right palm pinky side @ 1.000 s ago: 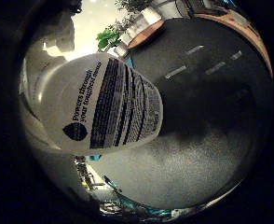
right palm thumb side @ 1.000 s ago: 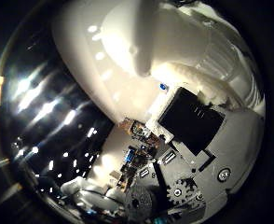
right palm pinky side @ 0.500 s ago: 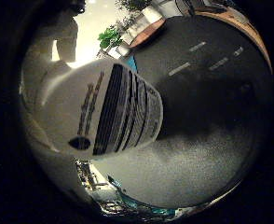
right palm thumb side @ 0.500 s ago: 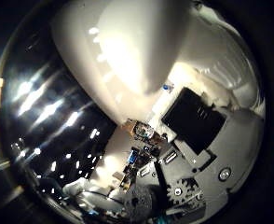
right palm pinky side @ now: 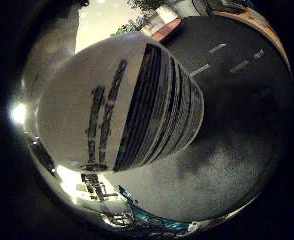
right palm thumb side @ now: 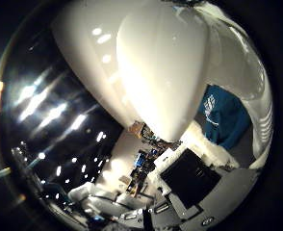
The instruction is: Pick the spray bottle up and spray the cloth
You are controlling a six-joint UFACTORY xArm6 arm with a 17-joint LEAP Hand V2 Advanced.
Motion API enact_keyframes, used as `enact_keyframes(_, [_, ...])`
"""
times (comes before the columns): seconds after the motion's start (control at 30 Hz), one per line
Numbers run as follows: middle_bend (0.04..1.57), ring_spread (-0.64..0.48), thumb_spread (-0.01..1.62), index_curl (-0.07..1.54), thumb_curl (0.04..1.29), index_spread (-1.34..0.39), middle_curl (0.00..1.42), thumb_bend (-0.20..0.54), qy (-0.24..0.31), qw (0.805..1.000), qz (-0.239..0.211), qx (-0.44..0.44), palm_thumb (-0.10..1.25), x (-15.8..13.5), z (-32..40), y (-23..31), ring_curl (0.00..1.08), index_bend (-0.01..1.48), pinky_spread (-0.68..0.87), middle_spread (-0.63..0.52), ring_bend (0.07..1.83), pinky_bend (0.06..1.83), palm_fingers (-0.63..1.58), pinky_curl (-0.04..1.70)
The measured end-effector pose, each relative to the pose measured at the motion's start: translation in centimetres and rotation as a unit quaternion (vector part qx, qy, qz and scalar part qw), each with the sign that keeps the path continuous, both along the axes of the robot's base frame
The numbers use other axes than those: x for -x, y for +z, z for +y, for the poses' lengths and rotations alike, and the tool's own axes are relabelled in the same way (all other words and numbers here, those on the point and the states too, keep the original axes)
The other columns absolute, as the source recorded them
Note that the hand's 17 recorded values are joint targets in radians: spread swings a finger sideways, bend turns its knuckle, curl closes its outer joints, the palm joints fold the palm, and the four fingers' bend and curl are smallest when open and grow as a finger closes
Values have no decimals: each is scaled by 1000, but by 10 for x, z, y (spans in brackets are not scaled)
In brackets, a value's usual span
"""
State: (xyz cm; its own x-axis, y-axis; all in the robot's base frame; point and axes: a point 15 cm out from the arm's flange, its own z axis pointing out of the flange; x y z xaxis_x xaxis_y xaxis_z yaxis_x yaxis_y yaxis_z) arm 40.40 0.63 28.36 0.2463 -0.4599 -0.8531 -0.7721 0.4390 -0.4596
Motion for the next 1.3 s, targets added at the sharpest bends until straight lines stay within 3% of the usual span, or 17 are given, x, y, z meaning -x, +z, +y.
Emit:
enact_keyframes(0.33, [716,-176,1063,643,486,-327,623,-21,1,1000,1,1,785,0,0,-1,495,448,12,-163,1059,730,178,652])
enact_keyframes(0.53, [739,-192,1058,604,476,-334,619,-20,1,1000,4,0,794,1,0,-1,478,438,57,-184,1027,644,340,596])
enact_keyframes(0.57, [772,-226,1033,612,482,-364,637,-14,1,1000,6,-1,821,1,0,-1,479,468,-20,-212,1070,689,536,591])
enact_keyframes(0.67, [836,-262,974,701,498,-420,704,-14,0,1000,6,-3,887,1,0,0,534,517,-274,-269,1185,883,829,650])
enact_keyframes(0.77, [892,-273,875,821,536,-464,789,-17,-3,1000,5,-5,959,0,0,1,584,561,-374,-314,1232,1072,911,734])
enact_keyframes(0.97, [980,-274,729,1024,629,-514,941,-17,-5,1000,4,-7,1063,-1,0,2,657,674,-330,-345,1328,1262,962,839])
enact_keyframes(1.3, [1118,-249,702,1157,736,-470,1084,-18,22,999,4,-44,1089,7,15,15,758,873,-228,-314,1398,1296,1025,1003])
